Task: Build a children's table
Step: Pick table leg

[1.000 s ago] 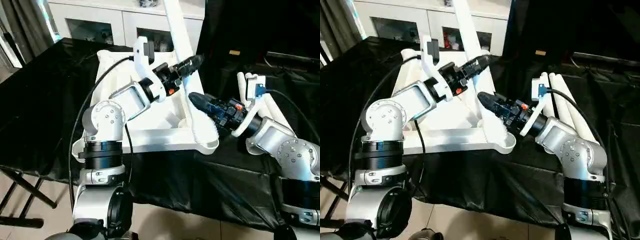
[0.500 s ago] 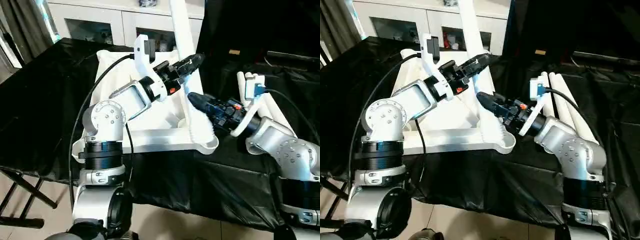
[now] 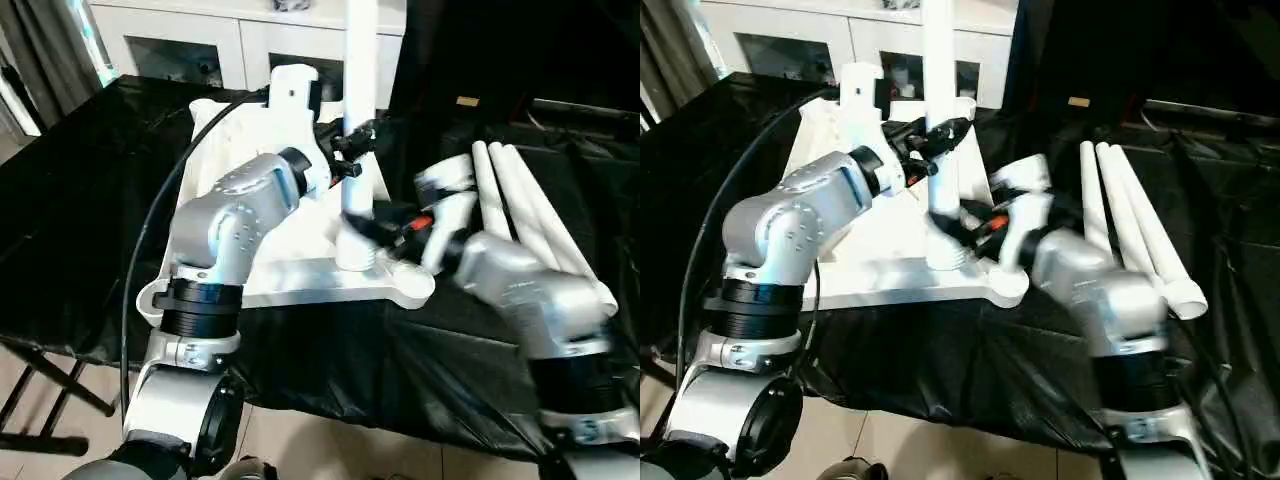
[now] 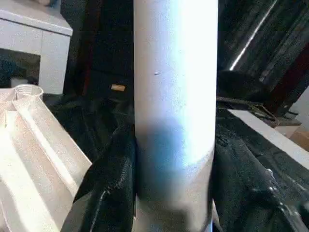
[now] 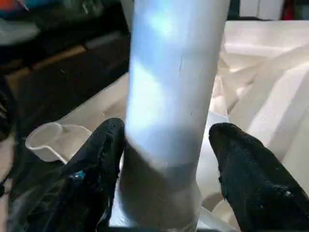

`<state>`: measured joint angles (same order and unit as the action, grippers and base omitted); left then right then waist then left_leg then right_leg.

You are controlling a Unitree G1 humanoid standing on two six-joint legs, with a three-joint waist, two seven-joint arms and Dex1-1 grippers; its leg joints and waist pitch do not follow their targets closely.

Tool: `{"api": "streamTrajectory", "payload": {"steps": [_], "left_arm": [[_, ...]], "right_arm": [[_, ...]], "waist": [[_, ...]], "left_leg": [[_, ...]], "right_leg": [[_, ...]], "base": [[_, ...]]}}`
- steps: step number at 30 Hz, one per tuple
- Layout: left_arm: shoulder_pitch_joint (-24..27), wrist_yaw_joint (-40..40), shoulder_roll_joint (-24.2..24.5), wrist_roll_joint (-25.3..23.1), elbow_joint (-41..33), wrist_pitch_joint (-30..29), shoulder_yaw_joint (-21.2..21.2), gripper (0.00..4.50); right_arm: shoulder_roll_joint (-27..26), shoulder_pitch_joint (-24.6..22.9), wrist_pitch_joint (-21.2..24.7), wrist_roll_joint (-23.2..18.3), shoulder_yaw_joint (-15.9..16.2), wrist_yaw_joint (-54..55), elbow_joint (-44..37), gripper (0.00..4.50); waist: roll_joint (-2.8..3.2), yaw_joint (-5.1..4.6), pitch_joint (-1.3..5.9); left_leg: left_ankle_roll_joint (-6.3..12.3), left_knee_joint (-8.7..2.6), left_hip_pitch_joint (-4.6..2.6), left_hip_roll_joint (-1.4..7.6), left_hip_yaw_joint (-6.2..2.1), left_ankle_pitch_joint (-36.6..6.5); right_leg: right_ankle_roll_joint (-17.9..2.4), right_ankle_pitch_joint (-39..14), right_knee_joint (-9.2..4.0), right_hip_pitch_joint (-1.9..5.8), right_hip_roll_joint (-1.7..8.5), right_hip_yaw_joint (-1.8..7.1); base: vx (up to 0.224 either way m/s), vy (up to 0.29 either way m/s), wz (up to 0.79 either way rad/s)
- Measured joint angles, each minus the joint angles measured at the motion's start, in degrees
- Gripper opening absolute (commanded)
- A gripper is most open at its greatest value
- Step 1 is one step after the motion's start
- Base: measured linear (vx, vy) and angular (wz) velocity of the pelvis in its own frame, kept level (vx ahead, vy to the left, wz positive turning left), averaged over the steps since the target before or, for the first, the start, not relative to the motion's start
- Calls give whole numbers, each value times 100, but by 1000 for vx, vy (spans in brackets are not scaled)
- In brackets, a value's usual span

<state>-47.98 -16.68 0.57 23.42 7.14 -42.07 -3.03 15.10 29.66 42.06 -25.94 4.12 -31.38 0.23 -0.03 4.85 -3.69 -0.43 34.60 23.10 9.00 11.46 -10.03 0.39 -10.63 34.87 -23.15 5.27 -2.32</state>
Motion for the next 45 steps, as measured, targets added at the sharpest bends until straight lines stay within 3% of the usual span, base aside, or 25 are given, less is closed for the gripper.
{"api": "streamTrajectory", "payload": {"steps": [4,9,11,20,21,22,30,35,42,45], "left_arm": [[-1,-14,24,-84,-11,85,135,185],[-1,-42,30,-135,-19,124,191,185],[-1,-46,30,-159,-22,129,211,185],[5,-49,51,-184,-82,133,238,185],[6,-49,51,-183,-81,133,235,241],[10,-56,36,-158,-82,127,209,255],[10,-463,-172,698,-122,46,-372,312],[46,-1392,34,1572,-133,-604,-595,354],[108,-2202,347,1922,-145,-1059,-373,358],[111,-2418,421,1978,-144,-1143,-282,320]], "right_arm": [[-126,122,-62,183,86,151,109,311],[-218,185,-183,190,84,240,224,272],[-252,186,-210,191,83,240,265,234],[-268,214,-305,205,75,188,370,194],[-270,214,-332,203,75,177,389,191],[-276,214,-354,197,73,154,413,191],[-71,68,-428,-159,-81,-684,437,189],[423,-335,-495,-383,98,-1703,143,189],[670,-343,-381,-627,100,-2307,-151,189],[781,-411,-336,-762,99,-2467,-238,189]], "waist": [[0,-5,0],[-1,-9,0],[0,-7,0],[-1,-5,0],[-1,-5,0],[-1,-6,0],[-1,26,0],[0,-5,0],[5,-4,3],[6,10,4]], "left_leg": [[-1,1,-1,0,0,1],[-3,1,-2,0,0,3],[-4,0,-2,0,0,3],[-5,2,-4,0,0,5],[-5,2,-3,0,0,5],[-5,2,-3,0,0,5],[-5,5,-3,0,0,4],[-3,8,-6,1,0,5],[-3,20,-14,5,0,7],[-3,21,-13,5,1,6]], "right_leg": [[0,0,0,0,0,3],[0,0,2,1,0,2],[0,0,3,1,0,1],[-1,1,7,1,0,2],[-1,1,7,1,0,2],[-1,1,7,1,0,3],[-1,1,6,4,0,1],[-3,2,14,2,0,2],[-5,3,22,10,-1,2],[-7,4,18,11,-1,3]], "base": [[0,0,0],[0,0,0],[0,0,0],[0,0,0],[0,0,0],[0,0,0],[0,0,0],[0,0,0],[0,0,0],[0,0,0]]}}
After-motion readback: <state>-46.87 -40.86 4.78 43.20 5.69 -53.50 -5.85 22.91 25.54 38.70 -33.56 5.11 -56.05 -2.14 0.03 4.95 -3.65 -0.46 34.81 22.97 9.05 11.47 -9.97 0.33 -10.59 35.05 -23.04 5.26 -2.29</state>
